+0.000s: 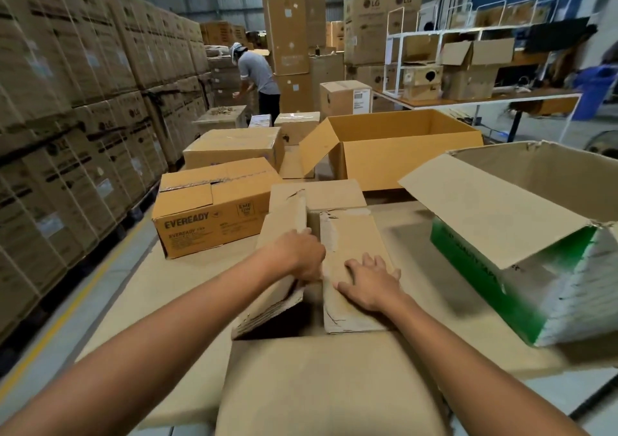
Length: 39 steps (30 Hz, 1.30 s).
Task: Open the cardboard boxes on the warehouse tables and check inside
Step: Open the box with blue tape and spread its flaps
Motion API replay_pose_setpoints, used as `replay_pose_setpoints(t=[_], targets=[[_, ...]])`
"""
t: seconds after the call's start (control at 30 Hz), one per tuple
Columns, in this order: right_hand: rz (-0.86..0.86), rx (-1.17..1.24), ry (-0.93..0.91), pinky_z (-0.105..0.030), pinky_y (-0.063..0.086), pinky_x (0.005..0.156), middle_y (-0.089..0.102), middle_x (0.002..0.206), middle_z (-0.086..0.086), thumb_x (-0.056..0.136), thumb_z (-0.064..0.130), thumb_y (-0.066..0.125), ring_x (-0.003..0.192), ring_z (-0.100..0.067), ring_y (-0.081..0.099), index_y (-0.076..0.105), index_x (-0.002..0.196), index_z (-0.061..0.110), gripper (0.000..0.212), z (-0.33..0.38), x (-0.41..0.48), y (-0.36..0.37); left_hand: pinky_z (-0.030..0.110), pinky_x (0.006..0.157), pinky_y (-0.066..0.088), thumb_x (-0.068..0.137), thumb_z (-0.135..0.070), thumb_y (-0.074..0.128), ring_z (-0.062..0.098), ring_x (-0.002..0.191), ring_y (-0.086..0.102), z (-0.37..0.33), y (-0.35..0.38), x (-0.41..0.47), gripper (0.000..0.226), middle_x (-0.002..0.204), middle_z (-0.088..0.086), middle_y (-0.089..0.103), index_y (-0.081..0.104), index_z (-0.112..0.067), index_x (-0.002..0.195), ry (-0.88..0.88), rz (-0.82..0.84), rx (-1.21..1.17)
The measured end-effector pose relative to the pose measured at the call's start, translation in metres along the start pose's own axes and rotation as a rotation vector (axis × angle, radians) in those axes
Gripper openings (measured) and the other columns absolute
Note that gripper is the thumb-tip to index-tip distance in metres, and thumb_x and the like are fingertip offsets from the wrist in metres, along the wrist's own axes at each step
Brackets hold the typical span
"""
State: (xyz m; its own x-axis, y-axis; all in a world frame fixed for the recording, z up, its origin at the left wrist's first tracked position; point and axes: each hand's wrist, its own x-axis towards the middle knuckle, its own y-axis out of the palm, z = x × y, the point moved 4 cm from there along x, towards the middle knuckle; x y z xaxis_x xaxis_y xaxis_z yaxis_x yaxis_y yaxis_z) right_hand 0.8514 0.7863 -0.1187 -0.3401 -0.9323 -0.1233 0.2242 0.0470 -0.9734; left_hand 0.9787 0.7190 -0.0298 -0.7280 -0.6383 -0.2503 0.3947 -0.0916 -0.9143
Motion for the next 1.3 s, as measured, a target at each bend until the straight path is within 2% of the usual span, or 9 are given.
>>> replay_pose_setpoints(t=[0.1, 0.27, 0.4, 0.53, 0.73, 0.9, 1.03, 1.17, 1.3], targets=[[-0.019, -0.015, 0.036, -0.068, 0.023, 0.107, 0.030, 0.154, -0.010, 0.088, 0.073, 0.039, 0.142, -0.035, 0.024, 0.039, 0.143, 0.032, 0.069, 0.002, 0.004, 0.004, 0.046, 0.100, 0.048, 0.096, -0.025, 0.052, 0.025, 0.101, 0.057, 0.036, -0.027, -0.012, 0.023, 0.107, 0.007, 0.063, 0.066, -0.014, 0.111, -0.122, 0.091, 0.143], [-0.055, -0.040, 0.050, -0.071, 0.009, 0.111, 0.012, 0.165, -0.010, 0.090, 0.075, 0.030, 0.151, -0.035, 0.007, 0.027, 0.153, 0.031, 0.077, 0.009, -0.004, 0.013, 0.060, 0.109, 0.036, 0.099, -0.036, 0.051, 0.031, 0.127, 0.050, 0.095, -0.007, -0.025, 0.040, 0.131, 0.006, 0.056, 0.054, -0.017, 0.134, -0.353, 0.227, 0.208], [-0.049, -0.025, 0.020, -0.068, 0.002, 0.114, 0.007, 0.167, -0.010, 0.092, 0.074, 0.028, 0.153, -0.034, 0.003, 0.021, 0.157, 0.030, 0.079, 0.009, -0.018, 0.012, 0.048, 0.102, 0.047, 0.098, -0.050, 0.050, 0.027, 0.109, 0.062, 0.116, 0.079, -0.029, 0.050, 0.112, 0.003, 0.065, 0.059, -0.013, 0.130, -0.513, 0.304, -0.335], [0.001, 0.016, 0.049, -0.066, 0.000, 0.117, 0.004, 0.168, -0.007, 0.086, 0.080, 0.030, 0.153, -0.031, 0.000, 0.021, 0.157, 0.030, 0.087, 0.010, -0.031, 0.005, 0.039, 0.088, 0.049, 0.097, -0.038, 0.055, 0.034, 0.119, 0.057, 0.085, 0.142, -0.048, 0.055, 0.137, 0.017, 0.056, 0.039, -0.007, 0.140, -0.666, 0.094, -0.933], [0.119, 0.088, 0.244, -0.076, -0.010, 0.105, -0.004, 0.166, -0.015, 0.066, 0.087, 0.054, 0.150, -0.042, -0.011, 0.013, 0.159, 0.021, 0.121, 0.036, -0.045, 0.005, 0.036, 0.081, 0.045, 0.096, -0.024, 0.048, 0.037, 0.111, 0.059, 0.059, 0.158, -0.064, 0.031, 0.126, 0.018, 0.061, 0.051, -0.006, 0.122, -0.773, -0.094, -0.929], [0.108, 0.166, 0.297, -0.070, 0.017, 0.108, 0.023, 0.157, -0.020, 0.078, 0.042, 0.062, 0.142, -0.050, 0.017, 0.039, 0.145, 0.019, 0.074, 0.058, -0.053, -0.012, 0.034, 0.076, 0.044, 0.099, -0.027, 0.047, 0.033, 0.110, 0.061, 0.058, 0.158, -0.070, 0.026, 0.124, 0.013, 0.062, 0.052, -0.010, 0.119, -0.793, -0.097, -0.769], [-0.076, 0.360, 0.175, -0.041, 0.055, 0.082, 0.065, 0.106, -0.011, 0.088, 0.008, 0.049, 0.092, -0.031, 0.061, 0.063, 0.105, 0.009, 0.022, 0.069, -0.058, -0.073, 0.033, 0.074, 0.043, 0.100, -0.027, 0.048, 0.032, 0.111, 0.061, 0.058, 0.157, -0.069, 0.025, 0.124, 0.012, 0.062, 0.051, -0.011, 0.119, -0.796, -0.093, -0.734], [-0.222, 0.076, 0.133, -0.036, 0.049, 0.077, 0.061, 0.118, -0.012, 0.098, 0.005, 0.047, 0.101, -0.028, 0.059, 0.060, 0.114, 0.006, 0.021, 0.044, -0.055, -0.126, 0.034, 0.076, 0.046, 0.100, -0.030, 0.048, 0.030, 0.110, 0.061, 0.058, 0.156, -0.067, 0.024, 0.124, 0.011, 0.062, 0.051, -0.013, 0.117, -0.800, -0.088, -0.718], [-0.172, -0.281, 0.310, -0.054, 0.048, 0.099, 0.039, 0.146, -0.029, 0.096, 0.018, 0.057, 0.126, -0.042, 0.050, 0.031, 0.148, -0.005, 0.063, -0.008, -0.050, -0.137, 0.035, 0.077, 0.046, 0.100, -0.029, 0.046, 0.031, 0.111, 0.061, 0.055, 0.151, -0.064, 0.026, 0.125, 0.011, 0.062, 0.050, -0.013, 0.120, -0.799, -0.096, -0.712]])
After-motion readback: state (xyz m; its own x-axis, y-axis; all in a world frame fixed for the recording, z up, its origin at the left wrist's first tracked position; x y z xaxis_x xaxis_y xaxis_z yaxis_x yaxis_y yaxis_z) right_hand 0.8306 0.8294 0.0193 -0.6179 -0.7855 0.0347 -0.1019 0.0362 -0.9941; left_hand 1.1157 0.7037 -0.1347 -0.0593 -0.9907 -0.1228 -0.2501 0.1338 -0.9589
